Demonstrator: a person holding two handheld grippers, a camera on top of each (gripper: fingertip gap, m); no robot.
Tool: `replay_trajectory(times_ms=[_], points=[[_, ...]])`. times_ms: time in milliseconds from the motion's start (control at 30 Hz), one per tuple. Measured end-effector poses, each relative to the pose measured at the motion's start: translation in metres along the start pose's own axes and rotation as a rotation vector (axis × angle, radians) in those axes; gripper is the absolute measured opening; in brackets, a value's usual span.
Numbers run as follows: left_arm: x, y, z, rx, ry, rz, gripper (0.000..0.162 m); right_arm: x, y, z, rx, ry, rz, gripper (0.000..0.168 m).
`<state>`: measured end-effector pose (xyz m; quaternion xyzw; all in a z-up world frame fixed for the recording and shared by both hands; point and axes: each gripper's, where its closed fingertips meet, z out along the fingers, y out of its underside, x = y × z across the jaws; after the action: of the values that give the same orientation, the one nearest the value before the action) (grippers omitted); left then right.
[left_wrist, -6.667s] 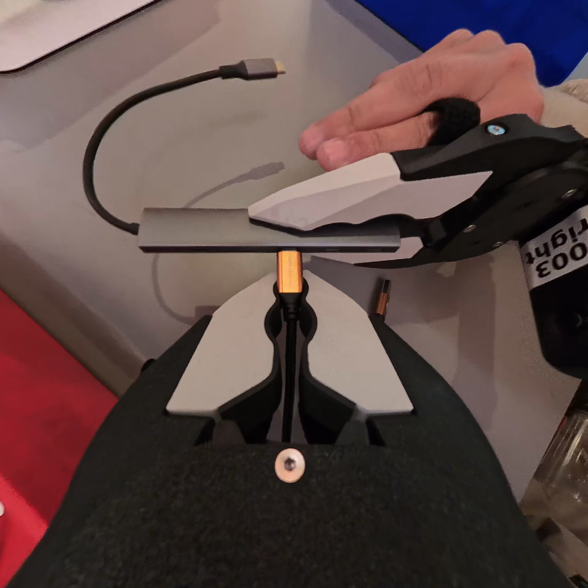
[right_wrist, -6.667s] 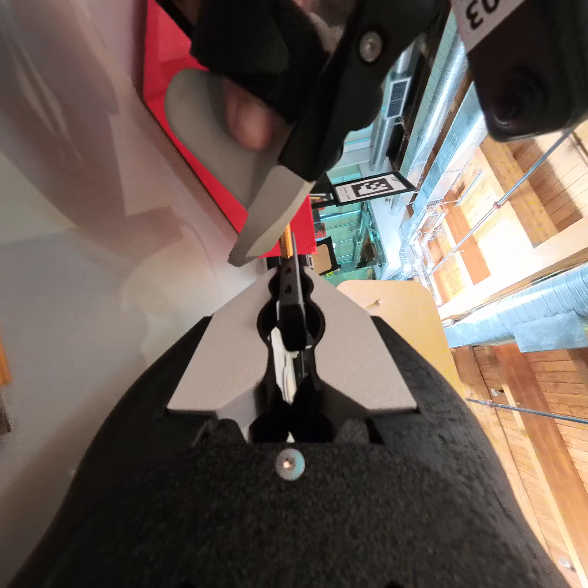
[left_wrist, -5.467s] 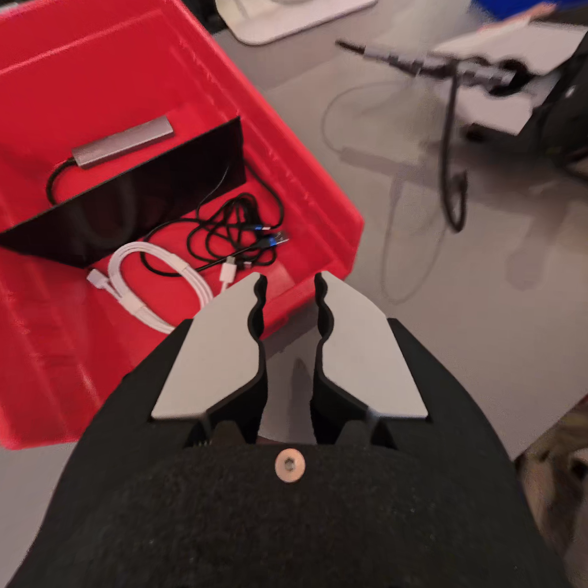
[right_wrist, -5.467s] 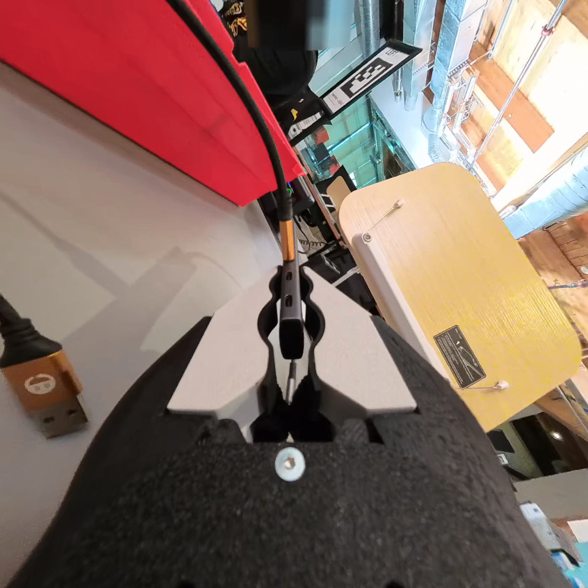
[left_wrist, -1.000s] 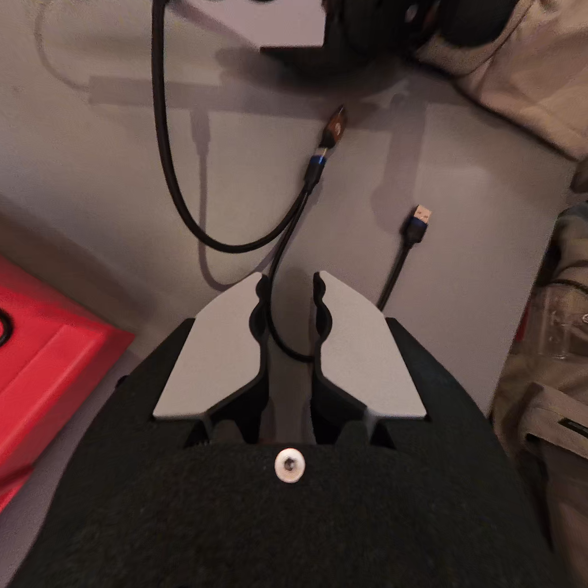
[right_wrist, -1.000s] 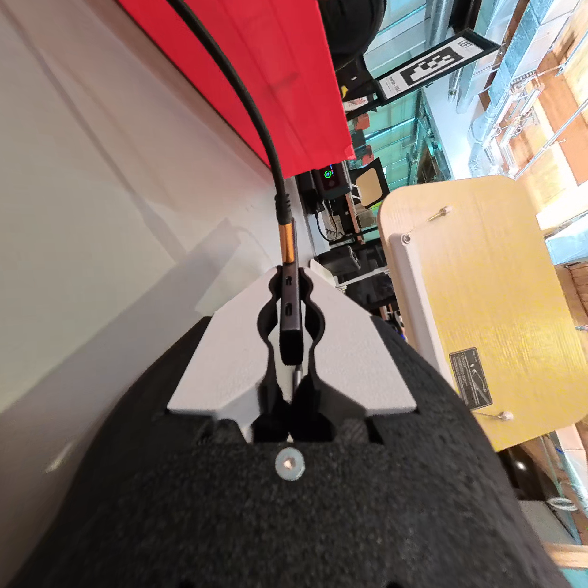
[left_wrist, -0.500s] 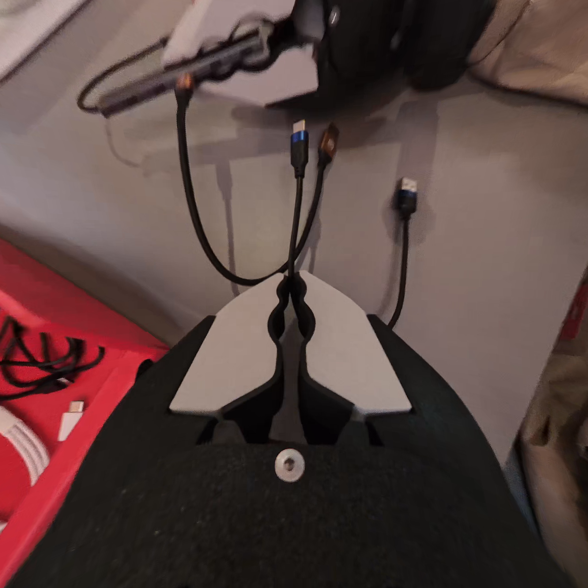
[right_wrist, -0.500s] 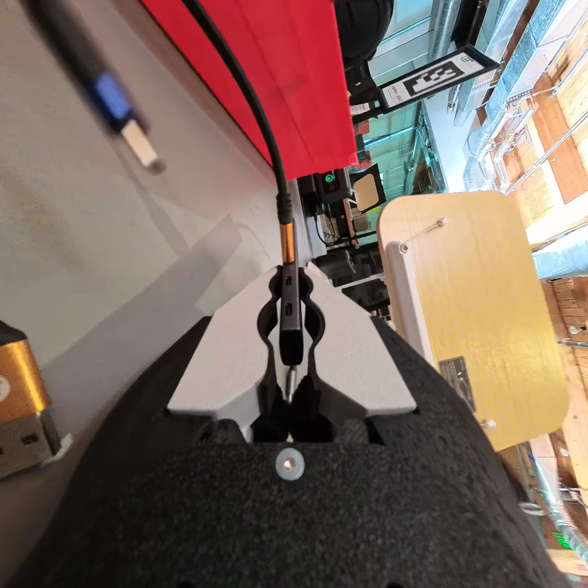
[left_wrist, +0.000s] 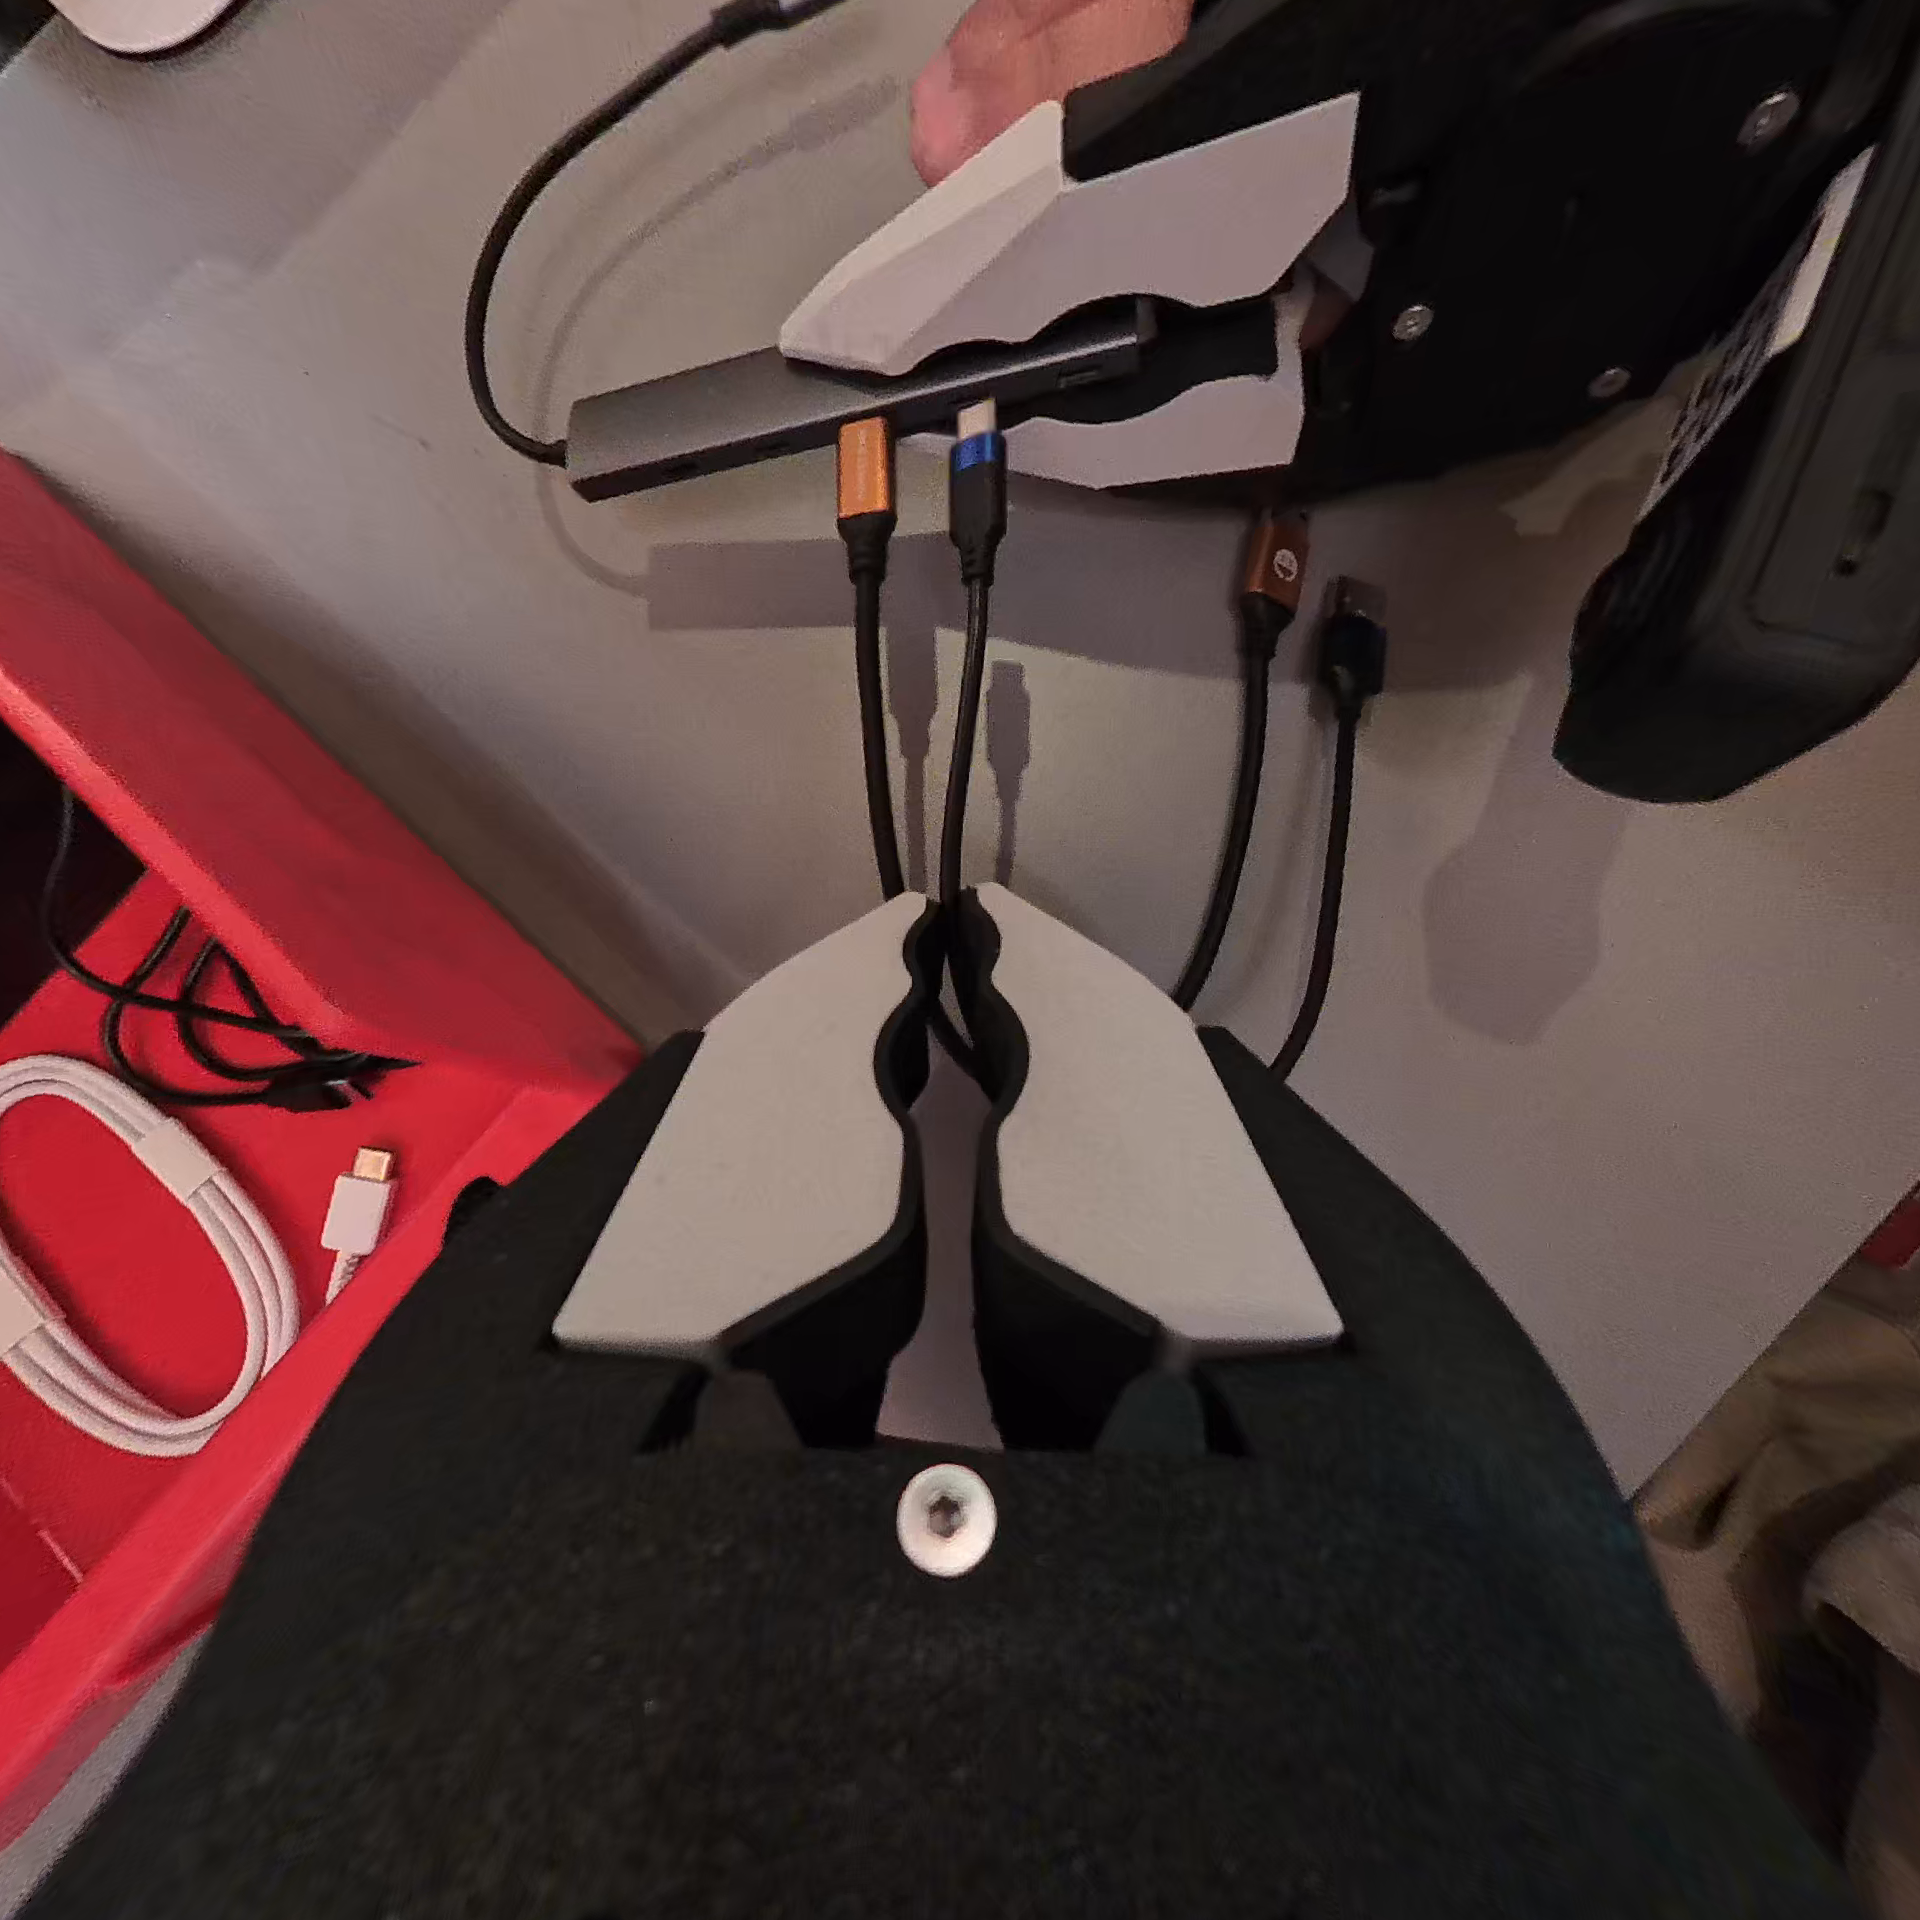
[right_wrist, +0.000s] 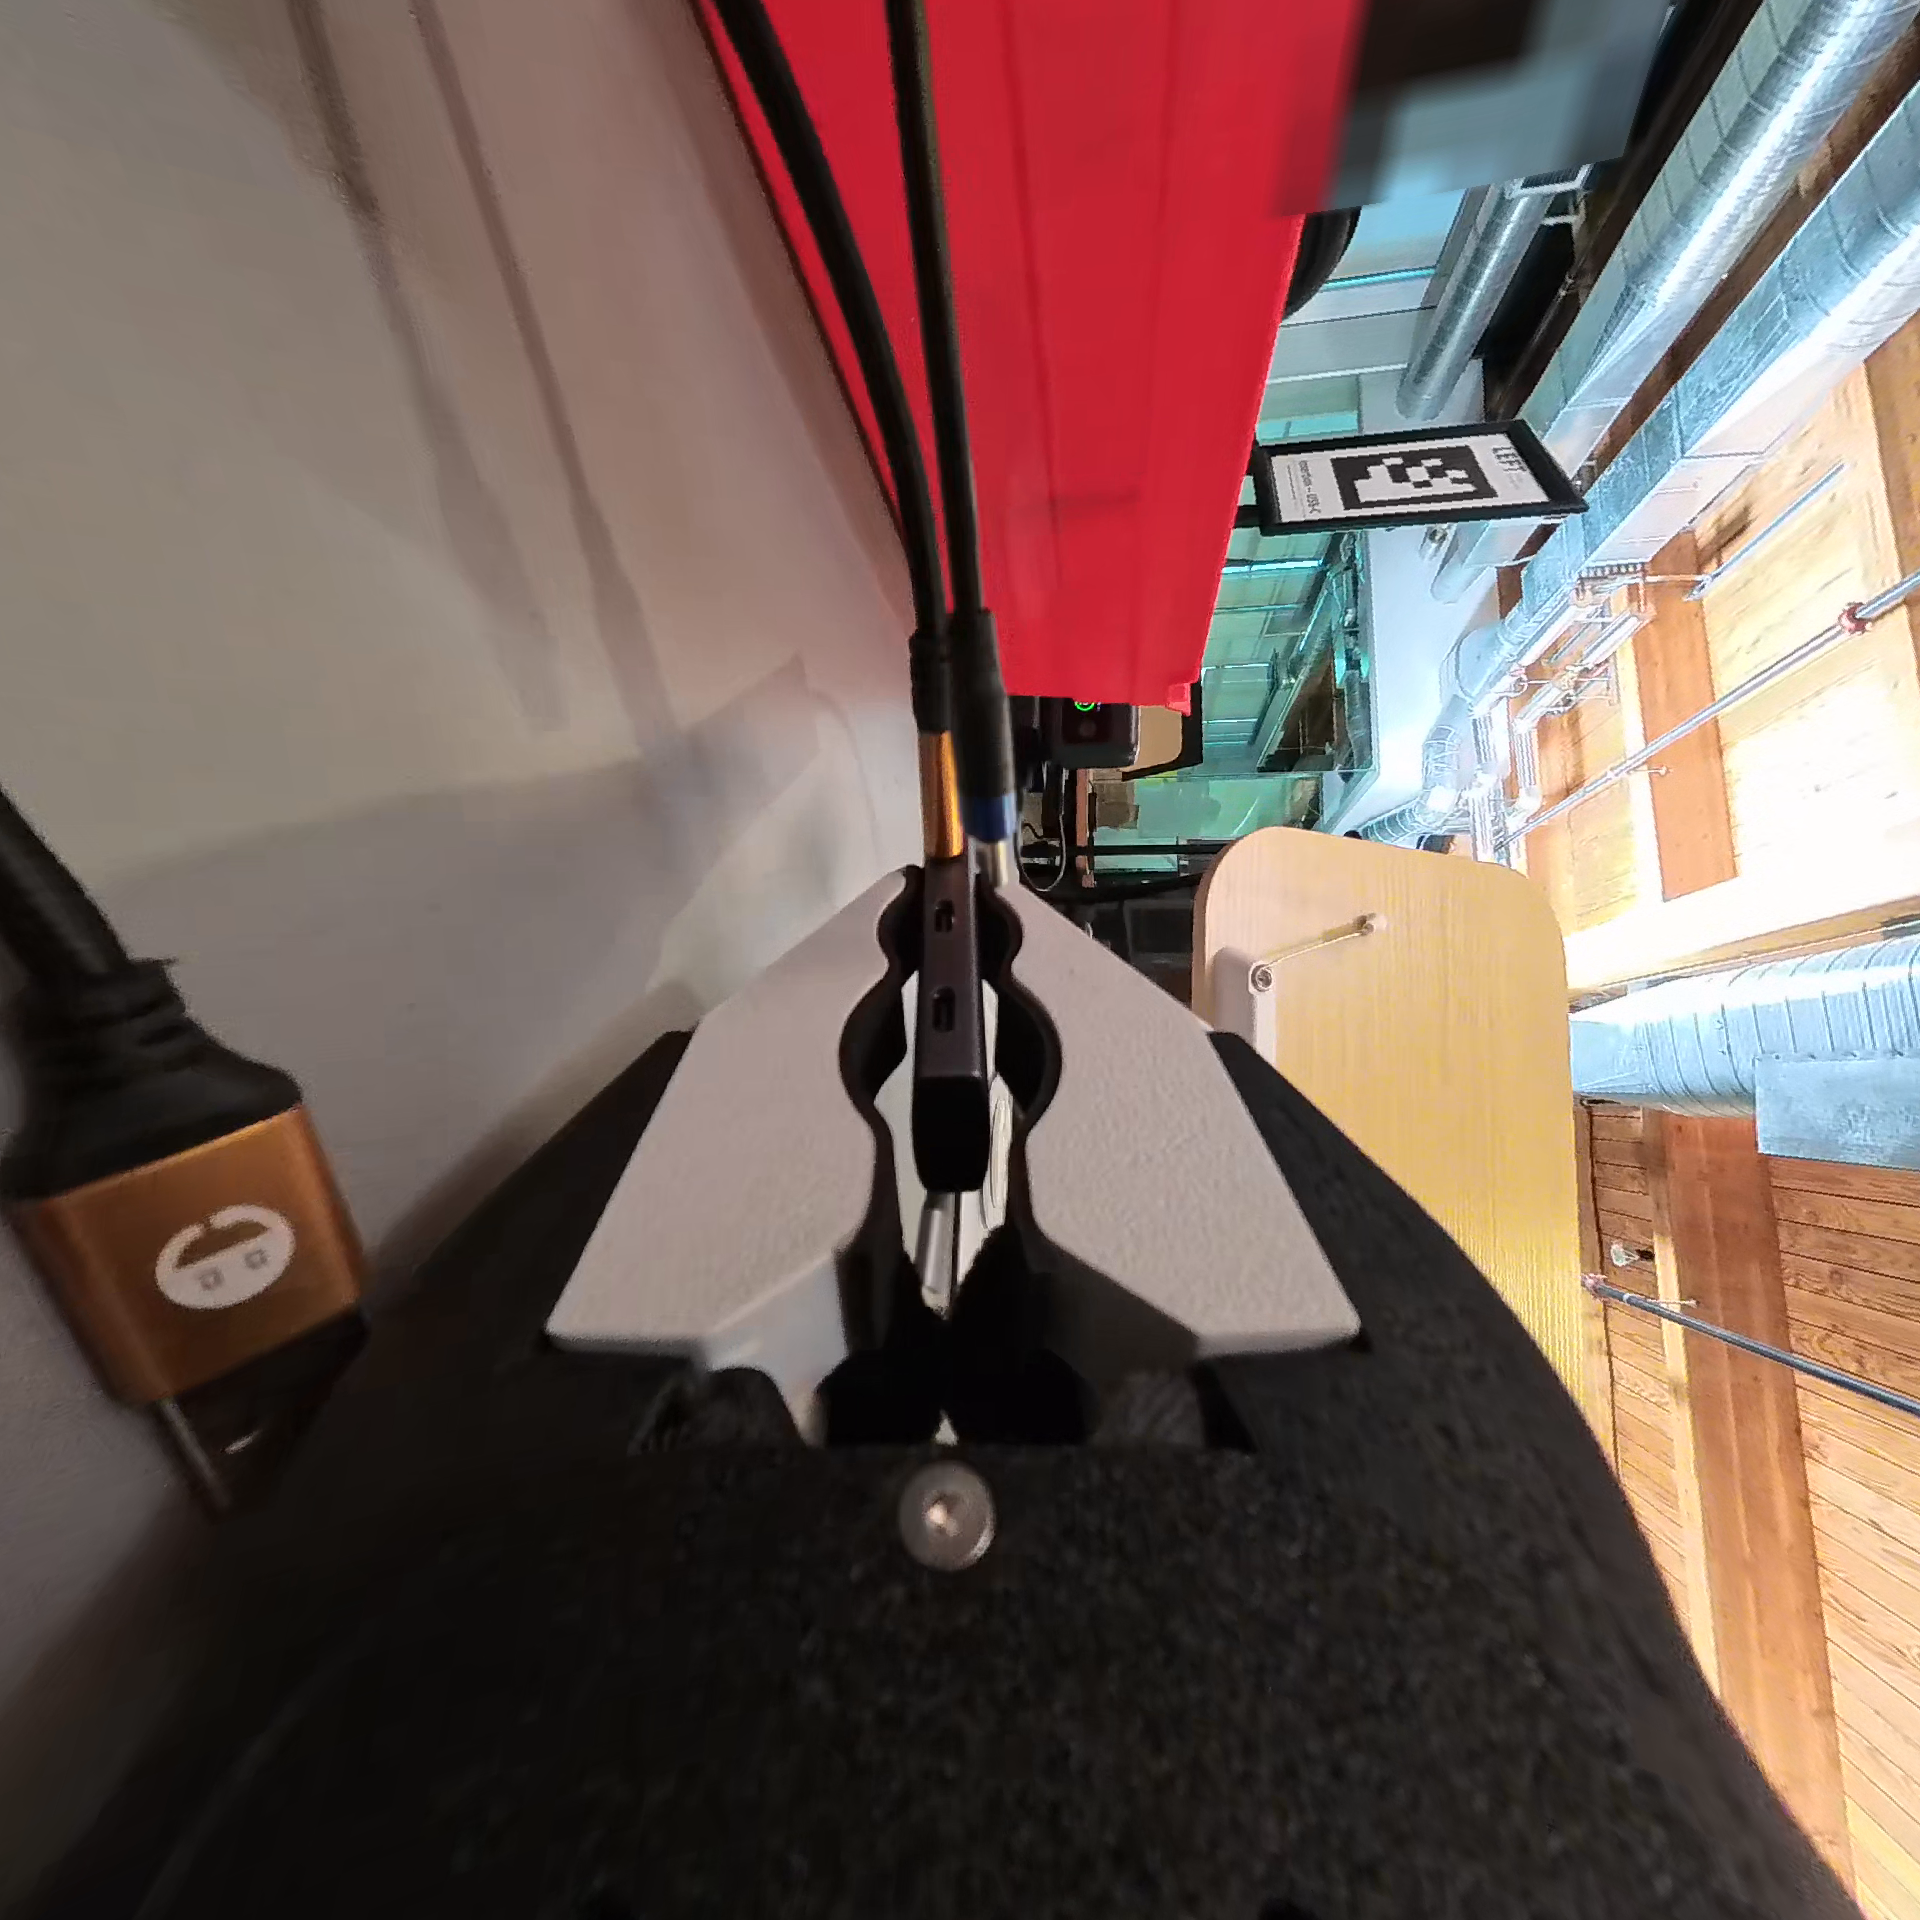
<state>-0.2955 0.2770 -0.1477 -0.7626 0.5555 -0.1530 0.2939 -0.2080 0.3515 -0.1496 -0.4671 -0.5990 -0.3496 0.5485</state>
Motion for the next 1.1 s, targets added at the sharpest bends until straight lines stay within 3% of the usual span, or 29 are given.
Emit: replay_trajectory(times_ms=[33, 500, 833, 1100], points=[[0.0, 0.0, 0.001, -0.008, -0.001, -0.008, 0.002, 0.0, 0.0, 0.0, 0.0, 0.0, -0.002, 0.008], [0.0, 0.003, 0.009, -0.042, -0.036, 0.033, 0.002, -0.002, -0.005, 0.0, 0.008, -0.005, -0.014, 0.008], [-0.006, 0.002, 0.01, -0.072, -0.149, 0.143, 0.002, -0.004, -0.006, 0.0, 0.007, -0.01, -0.023, 0.008], [0.005, -0.011, 0.016, 0.035, -0.138, 0.152, 0.003, -0.001, -0.007, -0.003, 0.0, -0.022, 0.022, 0.008]])
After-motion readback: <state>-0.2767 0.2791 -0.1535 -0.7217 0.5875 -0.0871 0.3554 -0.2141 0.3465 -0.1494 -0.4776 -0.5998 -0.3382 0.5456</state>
